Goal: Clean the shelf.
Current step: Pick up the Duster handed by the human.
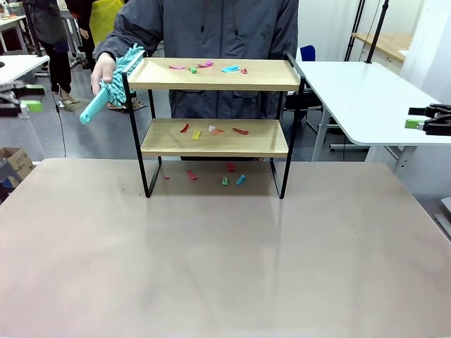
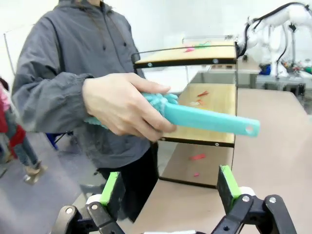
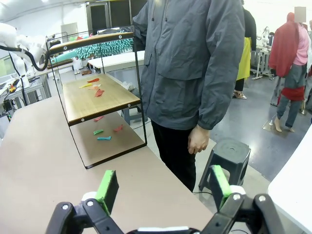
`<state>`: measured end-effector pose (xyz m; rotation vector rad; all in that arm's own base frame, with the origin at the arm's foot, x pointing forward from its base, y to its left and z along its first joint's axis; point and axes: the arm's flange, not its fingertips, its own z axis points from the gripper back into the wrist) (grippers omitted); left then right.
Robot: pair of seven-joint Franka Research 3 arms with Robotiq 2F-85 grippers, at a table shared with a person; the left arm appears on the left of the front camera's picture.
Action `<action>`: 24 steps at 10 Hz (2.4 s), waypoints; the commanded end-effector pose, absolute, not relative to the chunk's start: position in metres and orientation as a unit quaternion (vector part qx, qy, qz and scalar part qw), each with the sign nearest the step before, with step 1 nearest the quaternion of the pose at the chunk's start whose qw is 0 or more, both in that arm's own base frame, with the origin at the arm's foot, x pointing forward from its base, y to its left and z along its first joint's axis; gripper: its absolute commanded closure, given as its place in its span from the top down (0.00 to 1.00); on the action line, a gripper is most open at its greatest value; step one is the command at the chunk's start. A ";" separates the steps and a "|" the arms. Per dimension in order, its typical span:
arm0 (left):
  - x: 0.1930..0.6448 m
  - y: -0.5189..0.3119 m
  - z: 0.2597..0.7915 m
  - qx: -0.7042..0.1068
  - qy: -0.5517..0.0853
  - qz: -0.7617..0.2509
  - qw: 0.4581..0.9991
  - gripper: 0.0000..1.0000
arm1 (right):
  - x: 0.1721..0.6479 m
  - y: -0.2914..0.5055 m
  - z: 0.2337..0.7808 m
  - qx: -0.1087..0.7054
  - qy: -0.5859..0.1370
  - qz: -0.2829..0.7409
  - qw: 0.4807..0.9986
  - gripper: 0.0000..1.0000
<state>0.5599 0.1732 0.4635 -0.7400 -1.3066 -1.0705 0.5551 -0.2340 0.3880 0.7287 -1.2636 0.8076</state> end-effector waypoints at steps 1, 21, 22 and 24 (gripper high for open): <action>0.546 0.159 0.525 -0.273 -0.493 -0.469 0.680 1.00 | 0.556 -0.233 0.389 0.323 -0.562 0.359 0.672 1.00; 0.445 -0.053 0.626 0.014 -0.366 -0.190 0.911 1.00 | 0.556 -0.233 0.389 0.323 -0.562 0.359 0.672 1.00; 0.444 -0.061 0.616 0.002 -0.350 -0.192 0.917 1.00 | 0.556 -0.233 0.389 0.323 -0.562 0.359 0.672 1.00; 0.443 -0.068 0.597 -0.004 -0.325 -0.196 0.925 1.00 | 0.556 -0.233 0.389 0.323 -0.562 0.359 0.672 1.00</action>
